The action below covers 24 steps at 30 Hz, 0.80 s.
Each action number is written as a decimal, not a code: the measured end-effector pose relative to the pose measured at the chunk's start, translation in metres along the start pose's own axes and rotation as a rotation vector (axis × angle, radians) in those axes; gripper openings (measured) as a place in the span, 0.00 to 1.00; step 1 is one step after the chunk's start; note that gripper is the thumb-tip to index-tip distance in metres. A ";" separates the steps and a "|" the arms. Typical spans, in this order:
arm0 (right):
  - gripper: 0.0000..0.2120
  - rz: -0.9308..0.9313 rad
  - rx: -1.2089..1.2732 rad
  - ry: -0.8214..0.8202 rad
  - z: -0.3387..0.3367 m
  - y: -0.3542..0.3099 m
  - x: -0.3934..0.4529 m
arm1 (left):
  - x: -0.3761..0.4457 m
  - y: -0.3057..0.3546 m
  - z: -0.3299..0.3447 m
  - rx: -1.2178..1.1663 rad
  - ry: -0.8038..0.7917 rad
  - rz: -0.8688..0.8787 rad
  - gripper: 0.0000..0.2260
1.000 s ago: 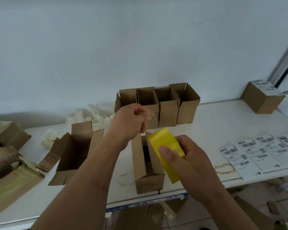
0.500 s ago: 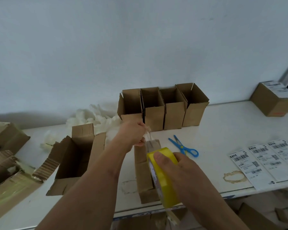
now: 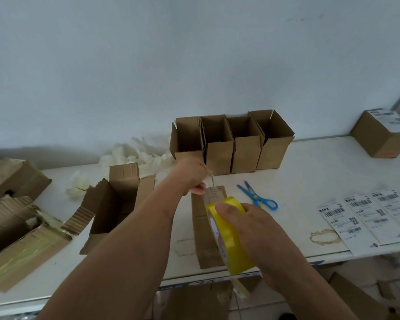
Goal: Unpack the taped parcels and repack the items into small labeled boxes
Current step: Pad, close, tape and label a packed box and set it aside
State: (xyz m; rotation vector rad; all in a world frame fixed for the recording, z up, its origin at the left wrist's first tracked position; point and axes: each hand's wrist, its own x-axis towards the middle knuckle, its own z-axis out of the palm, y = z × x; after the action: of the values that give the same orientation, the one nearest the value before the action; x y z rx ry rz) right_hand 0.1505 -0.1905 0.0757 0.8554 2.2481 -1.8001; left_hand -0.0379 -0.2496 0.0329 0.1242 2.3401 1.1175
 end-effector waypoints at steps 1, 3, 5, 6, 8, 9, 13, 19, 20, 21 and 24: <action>0.13 -0.004 0.005 -0.025 0.000 0.002 0.001 | 0.003 -0.001 0.000 -0.003 -0.008 0.012 0.09; 0.08 -0.007 -0.002 -0.088 -0.002 0.002 0.000 | 0.005 0.000 -0.001 0.020 -0.018 0.041 0.09; 0.06 0.041 0.066 -0.096 -0.005 0.003 -0.001 | 0.009 -0.001 -0.002 0.047 -0.042 0.062 0.11; 0.06 0.042 0.069 -0.098 -0.006 0.004 0.000 | 0.008 0.000 -0.003 0.071 -0.045 0.065 0.11; 0.08 0.007 0.014 -0.085 -0.006 0.004 0.002 | 0.012 -0.001 -0.006 0.094 -0.047 0.063 0.12; 0.10 -0.005 -0.005 -0.062 -0.005 0.002 0.003 | 0.015 -0.002 -0.007 0.098 -0.044 0.064 0.11; 0.14 -0.035 -0.011 -0.020 0.002 -0.001 0.008 | 0.020 -0.005 -0.007 0.111 -0.052 0.052 0.07; 0.14 -0.018 -0.010 -0.012 0.002 0.004 0.016 | 0.035 -0.010 0.004 0.163 -0.065 0.053 0.09; 0.14 -0.016 -0.013 -0.016 0.002 0.004 0.017 | 0.036 -0.011 0.005 0.187 -0.068 0.062 0.10; 0.14 -0.018 -0.017 -0.022 0.002 0.005 0.018 | 0.039 -0.013 0.005 0.192 -0.063 0.065 0.10; 0.14 -0.020 -0.029 -0.022 0.002 0.005 0.020 | 0.042 -0.013 0.005 0.161 -0.052 0.046 0.11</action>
State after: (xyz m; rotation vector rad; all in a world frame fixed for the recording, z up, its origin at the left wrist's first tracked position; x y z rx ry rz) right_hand 0.1356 -0.1851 0.0616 0.8068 2.2712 -1.7720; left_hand -0.0698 -0.2422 0.0024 0.2640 2.3897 0.9347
